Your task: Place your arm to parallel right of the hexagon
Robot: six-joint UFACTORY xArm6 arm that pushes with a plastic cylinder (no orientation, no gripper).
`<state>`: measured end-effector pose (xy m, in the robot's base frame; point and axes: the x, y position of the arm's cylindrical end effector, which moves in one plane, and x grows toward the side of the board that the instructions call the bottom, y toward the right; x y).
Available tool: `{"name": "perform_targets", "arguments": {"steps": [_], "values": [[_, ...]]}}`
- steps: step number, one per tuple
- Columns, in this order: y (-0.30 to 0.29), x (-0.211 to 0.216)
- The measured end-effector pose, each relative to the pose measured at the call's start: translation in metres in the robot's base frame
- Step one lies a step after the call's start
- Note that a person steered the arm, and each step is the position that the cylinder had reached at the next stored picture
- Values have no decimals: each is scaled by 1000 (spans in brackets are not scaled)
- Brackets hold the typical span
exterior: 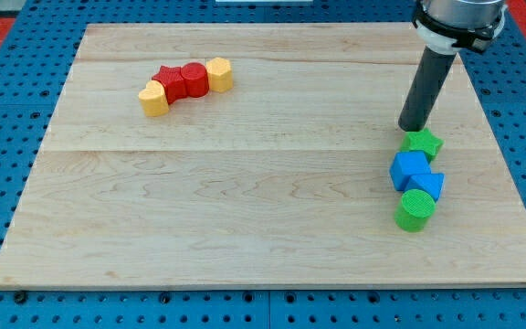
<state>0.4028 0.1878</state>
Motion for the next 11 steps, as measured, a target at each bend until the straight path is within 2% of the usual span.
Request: {"name": "perform_targets", "arguments": {"steps": [2, 6, 9, 11], "values": [[-10, -32], [-23, -39], [-77, -70], [-86, -84]]}}
